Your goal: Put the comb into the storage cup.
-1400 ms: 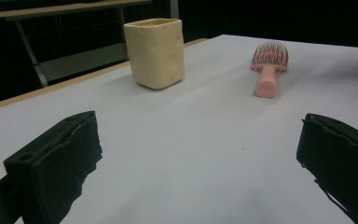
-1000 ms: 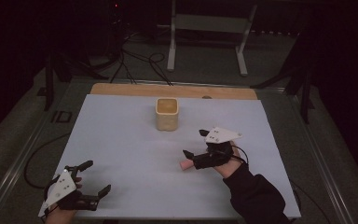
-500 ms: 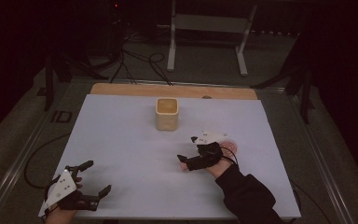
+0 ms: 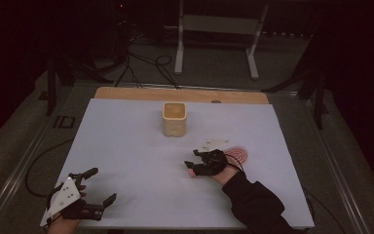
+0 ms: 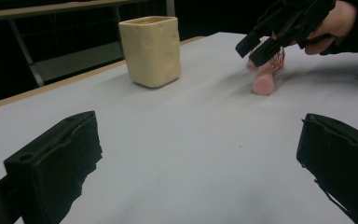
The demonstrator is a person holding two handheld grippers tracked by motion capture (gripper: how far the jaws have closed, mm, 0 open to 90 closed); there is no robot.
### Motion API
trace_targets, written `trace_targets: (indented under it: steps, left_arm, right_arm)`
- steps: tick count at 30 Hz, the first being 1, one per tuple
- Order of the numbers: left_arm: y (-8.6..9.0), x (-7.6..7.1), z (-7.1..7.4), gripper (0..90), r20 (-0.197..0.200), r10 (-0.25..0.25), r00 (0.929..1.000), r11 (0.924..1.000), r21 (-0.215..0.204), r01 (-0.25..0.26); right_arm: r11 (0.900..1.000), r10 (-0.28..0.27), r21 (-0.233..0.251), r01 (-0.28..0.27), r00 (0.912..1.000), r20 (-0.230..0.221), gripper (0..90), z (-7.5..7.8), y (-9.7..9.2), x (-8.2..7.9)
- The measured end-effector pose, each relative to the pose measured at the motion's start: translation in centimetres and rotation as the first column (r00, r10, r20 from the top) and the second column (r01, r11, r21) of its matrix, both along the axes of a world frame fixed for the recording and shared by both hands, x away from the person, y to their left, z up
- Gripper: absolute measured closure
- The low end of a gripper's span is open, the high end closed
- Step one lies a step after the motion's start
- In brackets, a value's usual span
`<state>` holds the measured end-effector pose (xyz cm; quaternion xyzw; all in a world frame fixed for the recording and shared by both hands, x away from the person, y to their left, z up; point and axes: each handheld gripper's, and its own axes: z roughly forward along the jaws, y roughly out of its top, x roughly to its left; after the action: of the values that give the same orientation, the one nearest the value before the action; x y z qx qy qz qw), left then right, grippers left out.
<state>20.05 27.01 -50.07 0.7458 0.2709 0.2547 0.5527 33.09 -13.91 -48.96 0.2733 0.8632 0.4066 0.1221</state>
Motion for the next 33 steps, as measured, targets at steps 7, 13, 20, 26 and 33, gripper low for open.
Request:
trace_targets:
  steps: [7, 13, 20, 26, 33]
  left_arm:
    - [0.0, 0.0, 0.0, 0.0, -0.003, -0.001, 1.0, 1.0, -0.001, 0.001]
    - [0.0, 0.0, 0.0, 0.0, -0.003, -0.001, 1.0, 1.0, -0.001, 0.001]
    - [0.0, 0.0, 0.0, 0.0, -0.002, -0.001, 1.0, 1.0, -0.001, 0.001]
    - [0.0, 0.0, 0.0, 0.0, -0.002, -0.003, 1.0, 1.0, -0.001, 0.003]
    - [0.0, 0.0, -0.1, 0.0, -0.006, -0.004, 1.0, 1.0, -0.003, 0.004]
  right_arm:
    - [0.9993, 0.0, -0.037, 0.0, 0.9999, -0.013, 63.3, -0.3, 0.3, 0.3]
    - [0.9971, 0.0, -0.077, -0.002, 0.9996, -0.03, 79.4, -0.6, 0.8, 0.5]
    - [0.9934, 0.004, -0.114, -0.01, 0.9988, -0.049, 90.0, -0.9, 1.2, 0.7]
    - [0.99, 0.022, -0.137, -0.031, 0.9972, -0.071, 90.0, -1.2, 1.6, 0.6]
    - [0.9881, 0.026, -0.149, -0.039, 0.996, -0.086, 90.0, -1.1, 1.5, 0.3]
